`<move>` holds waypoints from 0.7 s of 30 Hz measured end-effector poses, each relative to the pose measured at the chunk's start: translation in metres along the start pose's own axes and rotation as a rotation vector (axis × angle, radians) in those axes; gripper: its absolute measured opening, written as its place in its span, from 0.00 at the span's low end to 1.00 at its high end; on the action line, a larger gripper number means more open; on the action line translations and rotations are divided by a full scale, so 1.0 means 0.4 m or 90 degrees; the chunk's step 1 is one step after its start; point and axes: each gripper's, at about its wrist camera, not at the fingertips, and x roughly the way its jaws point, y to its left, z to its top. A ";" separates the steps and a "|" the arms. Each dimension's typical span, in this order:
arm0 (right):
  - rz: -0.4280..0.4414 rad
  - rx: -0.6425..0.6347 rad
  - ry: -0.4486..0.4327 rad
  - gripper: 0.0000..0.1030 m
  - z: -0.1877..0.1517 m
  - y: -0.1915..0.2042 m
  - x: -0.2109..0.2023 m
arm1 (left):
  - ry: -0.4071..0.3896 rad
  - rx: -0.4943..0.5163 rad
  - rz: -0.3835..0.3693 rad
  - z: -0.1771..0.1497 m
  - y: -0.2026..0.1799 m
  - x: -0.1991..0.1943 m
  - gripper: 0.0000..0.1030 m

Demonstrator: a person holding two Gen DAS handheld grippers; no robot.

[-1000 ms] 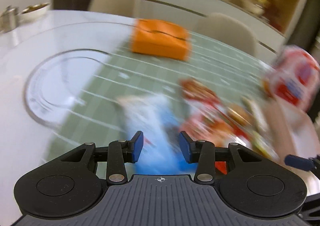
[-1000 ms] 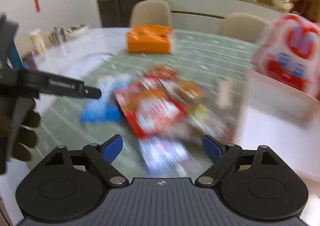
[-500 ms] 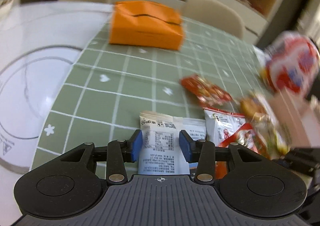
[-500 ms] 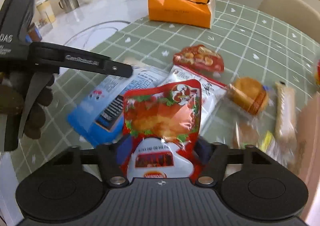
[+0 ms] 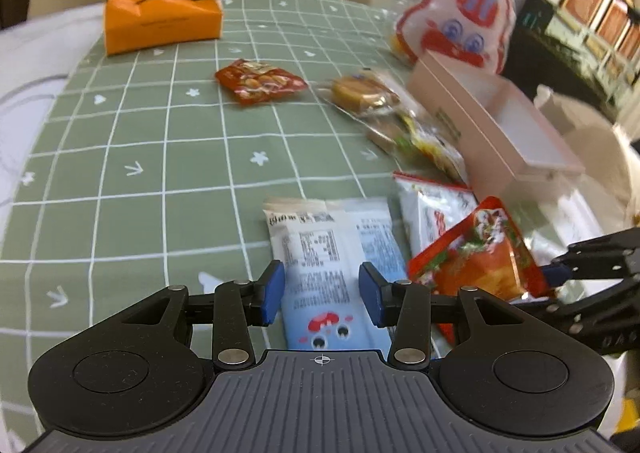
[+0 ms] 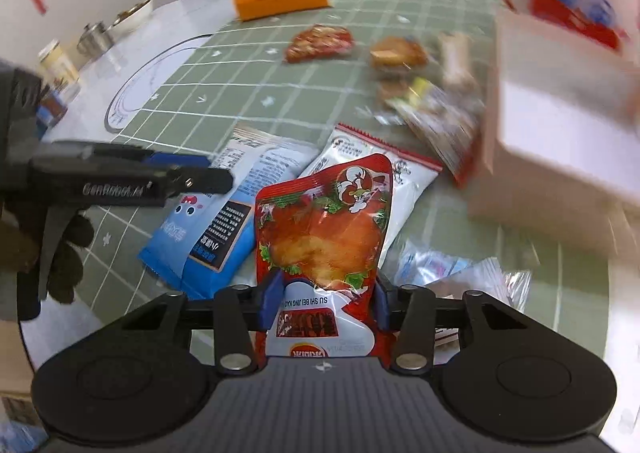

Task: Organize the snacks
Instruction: 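Reach the left gripper to the blue wafer package and close on it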

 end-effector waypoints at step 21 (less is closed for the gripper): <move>-0.128 0.047 -0.059 0.60 -0.155 -0.130 -0.119 | 0.055 0.145 0.060 -0.110 -0.260 -0.006 0.86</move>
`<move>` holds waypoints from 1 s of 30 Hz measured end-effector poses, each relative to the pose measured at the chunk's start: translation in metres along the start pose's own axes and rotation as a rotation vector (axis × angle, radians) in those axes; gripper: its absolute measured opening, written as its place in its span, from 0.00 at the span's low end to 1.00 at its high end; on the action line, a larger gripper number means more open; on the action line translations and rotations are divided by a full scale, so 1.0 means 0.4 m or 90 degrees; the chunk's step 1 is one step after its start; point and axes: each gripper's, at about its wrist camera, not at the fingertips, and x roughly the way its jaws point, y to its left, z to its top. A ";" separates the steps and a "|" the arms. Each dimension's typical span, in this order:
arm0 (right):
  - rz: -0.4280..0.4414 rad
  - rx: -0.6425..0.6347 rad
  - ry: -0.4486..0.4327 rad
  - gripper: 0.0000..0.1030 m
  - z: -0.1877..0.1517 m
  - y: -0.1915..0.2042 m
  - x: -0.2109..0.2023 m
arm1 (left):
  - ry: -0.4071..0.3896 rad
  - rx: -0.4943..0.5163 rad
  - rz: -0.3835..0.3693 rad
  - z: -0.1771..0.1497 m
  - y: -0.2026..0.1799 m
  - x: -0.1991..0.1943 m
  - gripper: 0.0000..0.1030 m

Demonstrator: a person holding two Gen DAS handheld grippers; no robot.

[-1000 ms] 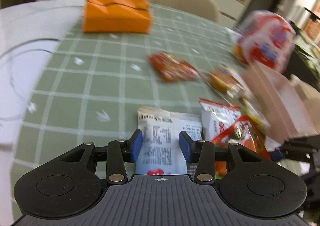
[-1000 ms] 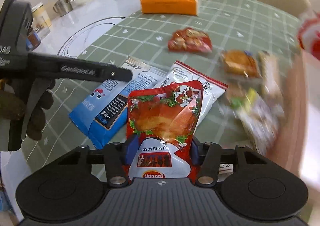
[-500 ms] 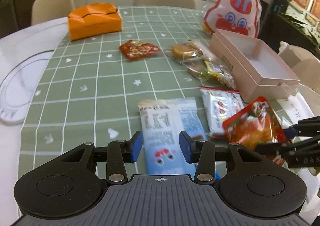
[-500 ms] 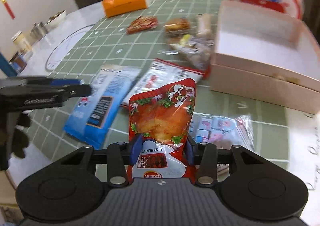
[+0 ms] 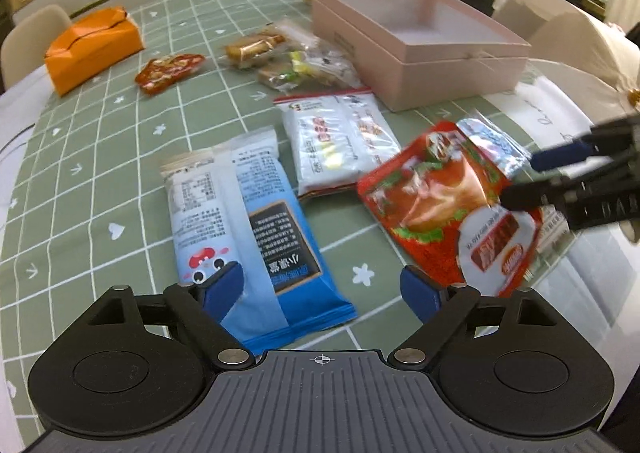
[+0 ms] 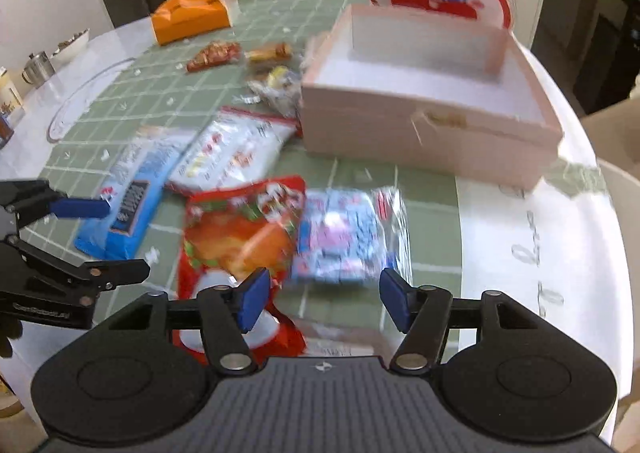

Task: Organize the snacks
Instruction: 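Reach the left gripper to the blue wafer package and close on it, then lift the blue wafer package with the left gripper while the right gripper reaches toward the brown cookie packet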

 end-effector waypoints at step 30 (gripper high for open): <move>0.081 -0.066 -0.013 0.68 -0.027 0.100 -0.008 | -0.051 -0.271 0.033 -0.032 0.171 -0.081 0.81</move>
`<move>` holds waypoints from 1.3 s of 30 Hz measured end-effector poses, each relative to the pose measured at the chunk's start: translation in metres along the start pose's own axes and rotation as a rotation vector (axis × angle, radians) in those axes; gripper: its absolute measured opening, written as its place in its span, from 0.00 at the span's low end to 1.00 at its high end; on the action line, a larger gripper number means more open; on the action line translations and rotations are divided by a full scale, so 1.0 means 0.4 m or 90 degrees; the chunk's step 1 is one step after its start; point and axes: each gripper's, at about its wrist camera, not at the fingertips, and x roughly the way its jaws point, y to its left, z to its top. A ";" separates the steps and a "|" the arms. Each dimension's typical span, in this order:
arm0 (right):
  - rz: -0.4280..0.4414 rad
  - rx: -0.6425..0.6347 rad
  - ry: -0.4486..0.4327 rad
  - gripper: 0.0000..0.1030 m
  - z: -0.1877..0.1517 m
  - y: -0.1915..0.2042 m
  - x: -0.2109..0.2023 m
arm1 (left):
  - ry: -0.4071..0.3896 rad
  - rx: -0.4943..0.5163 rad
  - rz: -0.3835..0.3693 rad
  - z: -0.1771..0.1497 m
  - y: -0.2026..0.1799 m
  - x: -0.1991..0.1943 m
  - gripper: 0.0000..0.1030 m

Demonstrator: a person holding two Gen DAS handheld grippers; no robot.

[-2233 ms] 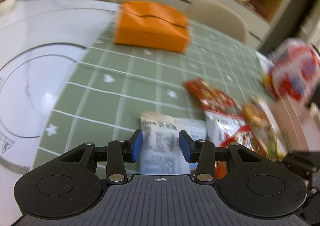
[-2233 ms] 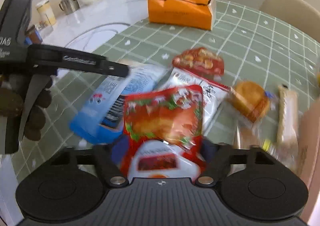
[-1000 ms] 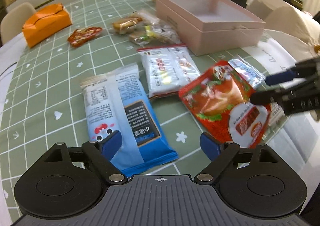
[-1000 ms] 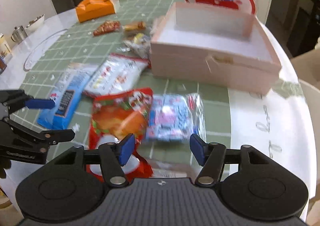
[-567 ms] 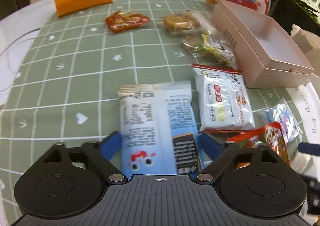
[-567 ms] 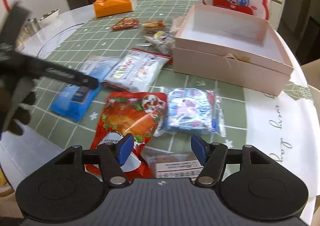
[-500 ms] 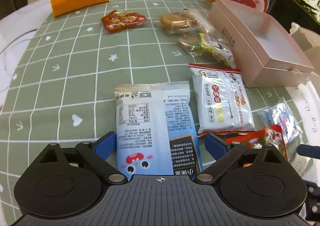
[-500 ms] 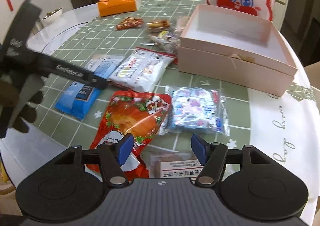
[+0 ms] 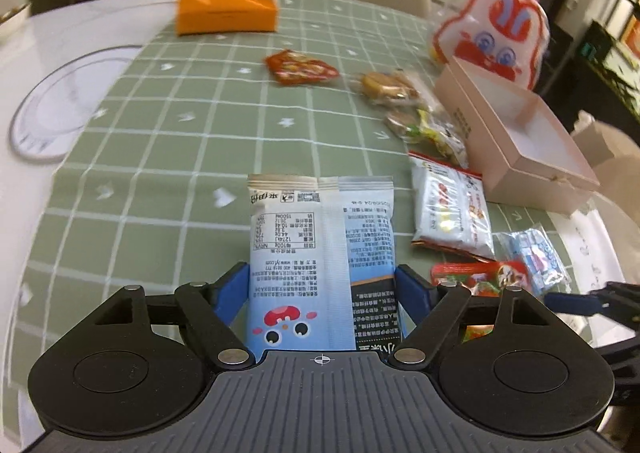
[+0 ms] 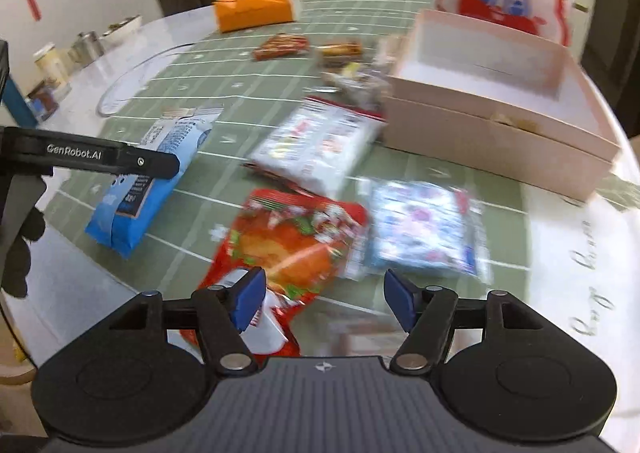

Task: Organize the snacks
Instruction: 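Lift the blue wafer package with the left gripper while the right gripper reaches toward the brown cookie packet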

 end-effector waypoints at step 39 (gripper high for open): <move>-0.064 -0.009 0.007 0.70 -0.036 -0.122 -0.072 | 0.087 -0.020 -0.102 -0.103 -0.109 -0.021 0.81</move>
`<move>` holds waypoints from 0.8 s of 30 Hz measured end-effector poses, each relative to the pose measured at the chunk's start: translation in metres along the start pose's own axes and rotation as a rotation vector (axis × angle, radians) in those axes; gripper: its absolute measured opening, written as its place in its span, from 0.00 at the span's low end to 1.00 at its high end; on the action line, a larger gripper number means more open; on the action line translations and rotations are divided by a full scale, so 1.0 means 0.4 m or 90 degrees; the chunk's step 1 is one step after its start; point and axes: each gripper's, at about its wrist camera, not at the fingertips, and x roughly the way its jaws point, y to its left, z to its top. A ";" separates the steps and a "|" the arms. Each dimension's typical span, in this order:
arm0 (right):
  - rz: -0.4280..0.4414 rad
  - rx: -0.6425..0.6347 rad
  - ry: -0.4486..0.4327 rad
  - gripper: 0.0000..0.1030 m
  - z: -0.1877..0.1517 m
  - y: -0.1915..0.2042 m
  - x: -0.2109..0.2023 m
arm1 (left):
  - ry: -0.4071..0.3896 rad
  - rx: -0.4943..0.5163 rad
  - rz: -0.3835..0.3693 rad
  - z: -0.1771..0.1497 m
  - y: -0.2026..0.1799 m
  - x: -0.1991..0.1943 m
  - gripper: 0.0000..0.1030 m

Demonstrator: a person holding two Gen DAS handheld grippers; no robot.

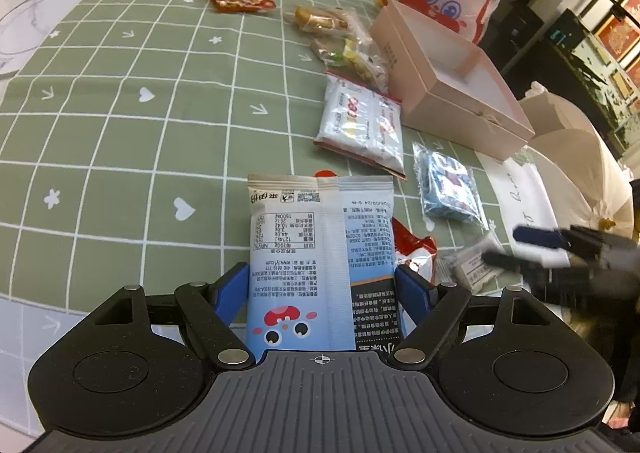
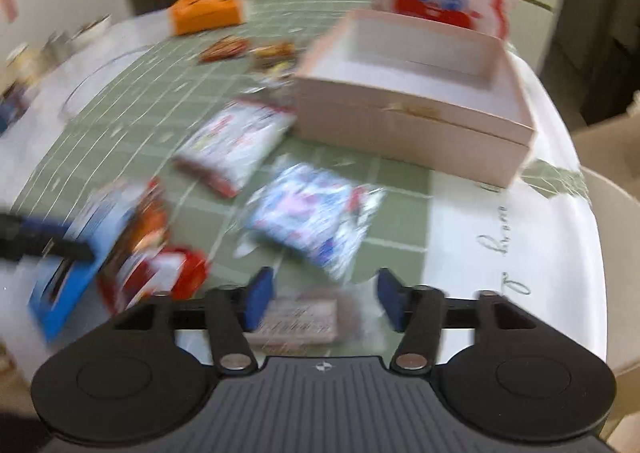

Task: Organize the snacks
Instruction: 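Lift the blue wafer package with the left gripper while the right gripper reaches toward the brown cookie packet, then grasp the brown cookie packet with the right gripper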

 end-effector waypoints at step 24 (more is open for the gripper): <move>0.054 0.185 0.060 0.70 0.011 0.021 0.038 | 0.019 0.023 0.005 -0.009 -0.009 0.008 0.81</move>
